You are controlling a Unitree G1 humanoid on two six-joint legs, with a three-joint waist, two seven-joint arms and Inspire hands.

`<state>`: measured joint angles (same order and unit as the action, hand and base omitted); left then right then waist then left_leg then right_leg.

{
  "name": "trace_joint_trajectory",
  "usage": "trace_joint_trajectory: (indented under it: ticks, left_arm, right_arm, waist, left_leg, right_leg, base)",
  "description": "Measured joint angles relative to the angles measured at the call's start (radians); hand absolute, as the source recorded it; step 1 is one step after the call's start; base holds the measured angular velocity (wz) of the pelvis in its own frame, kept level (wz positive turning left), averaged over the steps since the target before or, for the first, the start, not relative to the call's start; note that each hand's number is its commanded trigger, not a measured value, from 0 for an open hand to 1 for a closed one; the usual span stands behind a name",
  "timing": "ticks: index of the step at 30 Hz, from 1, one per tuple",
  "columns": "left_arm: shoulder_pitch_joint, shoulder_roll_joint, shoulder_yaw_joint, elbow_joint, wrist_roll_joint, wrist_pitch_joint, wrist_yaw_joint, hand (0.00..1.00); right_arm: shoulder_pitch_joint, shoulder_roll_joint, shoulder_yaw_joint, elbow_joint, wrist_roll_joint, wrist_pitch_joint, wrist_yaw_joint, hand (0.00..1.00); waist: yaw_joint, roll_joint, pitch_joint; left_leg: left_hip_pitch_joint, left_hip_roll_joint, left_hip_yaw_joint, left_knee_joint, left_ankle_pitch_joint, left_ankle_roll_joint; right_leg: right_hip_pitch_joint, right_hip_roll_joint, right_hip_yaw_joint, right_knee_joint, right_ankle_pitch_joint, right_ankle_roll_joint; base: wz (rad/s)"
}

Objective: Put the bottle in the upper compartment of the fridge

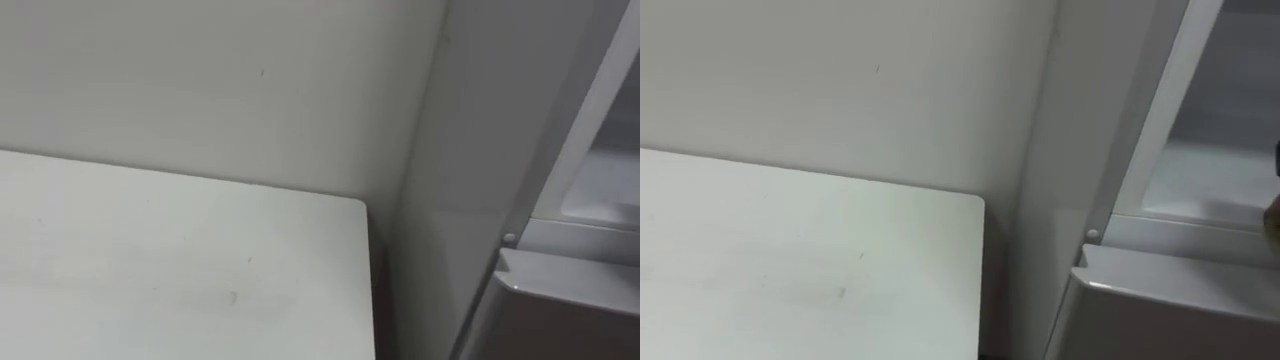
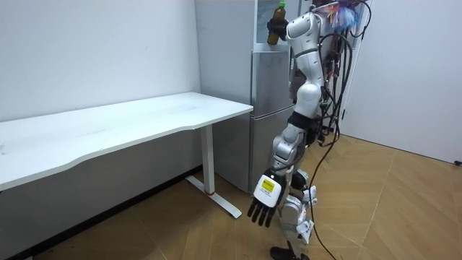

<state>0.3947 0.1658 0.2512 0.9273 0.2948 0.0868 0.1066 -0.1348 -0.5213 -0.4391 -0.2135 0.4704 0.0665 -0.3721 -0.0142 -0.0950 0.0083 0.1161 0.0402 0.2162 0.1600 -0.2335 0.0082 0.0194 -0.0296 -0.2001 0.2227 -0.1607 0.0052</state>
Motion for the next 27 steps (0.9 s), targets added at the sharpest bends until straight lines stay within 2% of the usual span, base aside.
trace_joint_trajectory:
  ticks: [6, 9, 11, 12, 20, 24, 27]
  left_arm:
    - [-0.012, 0.0, -0.001, -0.002, 0.0, 0.018, 0.0, 0.0]
    - [-0.01, 0.003, 0.0, -0.001, 0.001, 0.018, -0.002, 0.0]
    - [-0.009, 0.008, 0.001, -0.001, 0.001, 0.016, -0.002, 0.0]
    - [-0.008, 0.01, 0.001, -0.001, 0.0, 0.016, -0.002, 0.0]
    - [0.007, 0.011, 0.003, -0.006, 0.002, 0.018, -0.018, 0.0]
    - [0.006, 0.012, 0.004, -0.009, 0.002, 0.045, -0.024, 0.0]
    - [0.002, 0.012, 0.004, -0.01, 0.002, 0.054, -0.024, 0.0]
  right_arm:
    - [-0.137, -0.001, 0.04, 0.143, 0.024, -0.001, 0.005, 1.0]
    - [-0.202, -0.01, 0.068, 0.232, 0.037, -0.002, 0.014, 1.0]
    - [-0.221, -0.025, 0.07, 0.284, 0.041, -0.002, 0.015, 1.0]
    - [-0.226, -0.034, 0.078, 0.308, 0.047, -0.002, 0.01, 1.0]
    - [-0.346, -0.043, 0.123, 0.438, 0.081, -0.011, -0.017, 1.0]
    - [-0.4, -0.045, 0.133, 0.514, 0.078, -0.014, -0.005, 1.0]
    - [-0.417, -0.064, 0.146, 0.567, 0.08, -0.022, 0.015, 1.0]
  waist:
    - [0.023, -0.004, -0.0039]
    - [0.024, -0.009, -0.0064]
    - [0.031, -0.014, -0.0096]
    - [0.047, -0.014, -0.0102]
    - [0.073, -0.007, -0.0114]
    - [0.074, -0.006, -0.0121]
    - [0.074, -0.006, -0.0118]
  left_leg:
    - [0.0, 0.004, -0.005, 0.007, 0.0, 0.0]
    - [-0.001, 0.005, -0.02, 0.008, 0.0, 0.0]
    - [-0.002, 0.004, -0.029, 0.008, 0.0, 0.0]
    - [-0.002, 0.004, -0.03, 0.008, 0.0, 0.0]
    - [-0.004, 0.001, -0.033, 0.009, 0.0, -0.001]
    - [-0.009, 0.001, -0.042, 0.011, 0.0, -0.001]
    - [-0.009, 0.0, -0.056, 0.014, 0.0, -0.001]
  right_leg:
    - [0.008, 0.0, -0.007, 0.0, 0.001, -0.002]
    - [0.014, -0.004, -0.026, -0.002, 0.001, -0.001]
    - [0.018, -0.005, -0.037, -0.002, 0.001, -0.002]
    - [0.018, -0.006, -0.048, -0.002, 0.001, -0.002]
    - [0.018, -0.007, -0.067, -0.003, 0.001, -0.002]
    - [0.018, -0.01, -0.08, -0.003, 0.001, -0.001]
    - [0.026, -0.012, -0.093, -0.003, 0.001, -0.001]
  base:
    - [0.02]
    - [0.14]
    - [0.13]
    - [0.05]
    - [0.01]
    - [0.06]
    - [0.11]
